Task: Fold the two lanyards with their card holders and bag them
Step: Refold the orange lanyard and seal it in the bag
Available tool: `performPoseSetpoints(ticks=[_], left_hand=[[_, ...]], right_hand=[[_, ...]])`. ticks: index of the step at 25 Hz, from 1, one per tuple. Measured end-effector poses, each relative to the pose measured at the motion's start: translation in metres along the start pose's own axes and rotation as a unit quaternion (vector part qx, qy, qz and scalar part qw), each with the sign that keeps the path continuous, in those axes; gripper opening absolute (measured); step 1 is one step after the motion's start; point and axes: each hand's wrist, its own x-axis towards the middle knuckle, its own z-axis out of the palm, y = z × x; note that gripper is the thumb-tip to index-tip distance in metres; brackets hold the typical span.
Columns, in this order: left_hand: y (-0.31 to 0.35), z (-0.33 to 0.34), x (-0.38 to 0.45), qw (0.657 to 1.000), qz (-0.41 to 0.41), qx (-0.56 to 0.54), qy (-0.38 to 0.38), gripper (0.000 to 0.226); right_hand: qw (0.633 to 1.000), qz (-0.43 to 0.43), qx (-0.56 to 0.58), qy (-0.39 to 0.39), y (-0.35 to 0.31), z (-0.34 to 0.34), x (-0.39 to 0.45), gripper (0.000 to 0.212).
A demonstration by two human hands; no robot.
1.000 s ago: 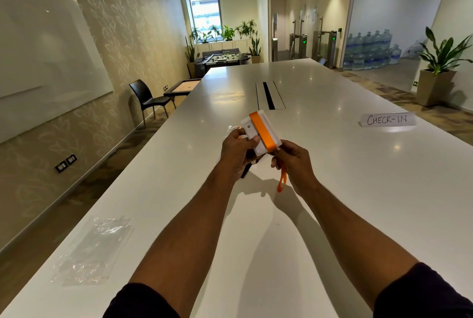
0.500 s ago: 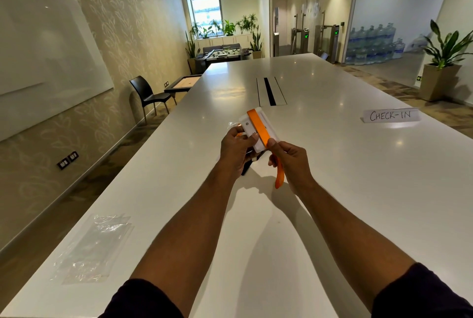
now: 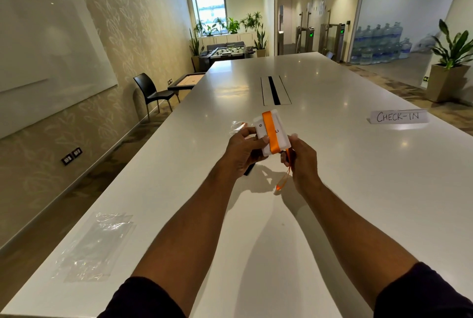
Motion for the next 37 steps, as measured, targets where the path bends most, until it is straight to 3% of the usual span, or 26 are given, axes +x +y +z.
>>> performPoseSetpoints(ticks=[1,3,9,15,21,27,34,37], left_hand=[[0.001,0.000,-0.001,1.000,-0.004,0.003,-0.018,0.052],[0.002,0.001,-0.003,0.998,-0.012,0.019,-0.055,0.050],[0.002,0.005,-0.009,0.991,-0.043,0.057,-0.111,0.033],[0.003,0.008,0.001,0.998,0.003,0.054,0.024,0.051],[0.002,0.002,0.010,0.985,0.026,0.095,0.144,0.052],[0.003,-0.006,0.013,0.977,0.028,0.104,0.185,0.050],[-0.009,-0.017,0.011,0.976,-0.010,0.128,0.173,0.048],[-0.010,-0.021,0.009,0.976,-0.005,0.149,0.160,0.046]], right_hand=[[0.999,-0.025,-0.047,-0.005,0.001,0.000,0.000,0.013],[0.991,-0.062,-0.117,0.001,0.004,-0.001,0.001,0.018],[0.983,-0.049,-0.175,0.029,0.005,-0.007,0.007,0.029],[0.982,-0.033,-0.180,0.047,0.009,-0.007,-0.003,0.028],[0.986,-0.040,-0.159,-0.036,0.009,0.006,-0.019,0.019],[0.991,-0.008,-0.086,-0.101,0.009,0.008,-0.028,0.018],[0.977,0.012,-0.130,-0.171,0.008,0.007,-0.029,0.011],[0.981,-0.008,-0.085,-0.175,-0.003,0.009,-0.028,0.014]])
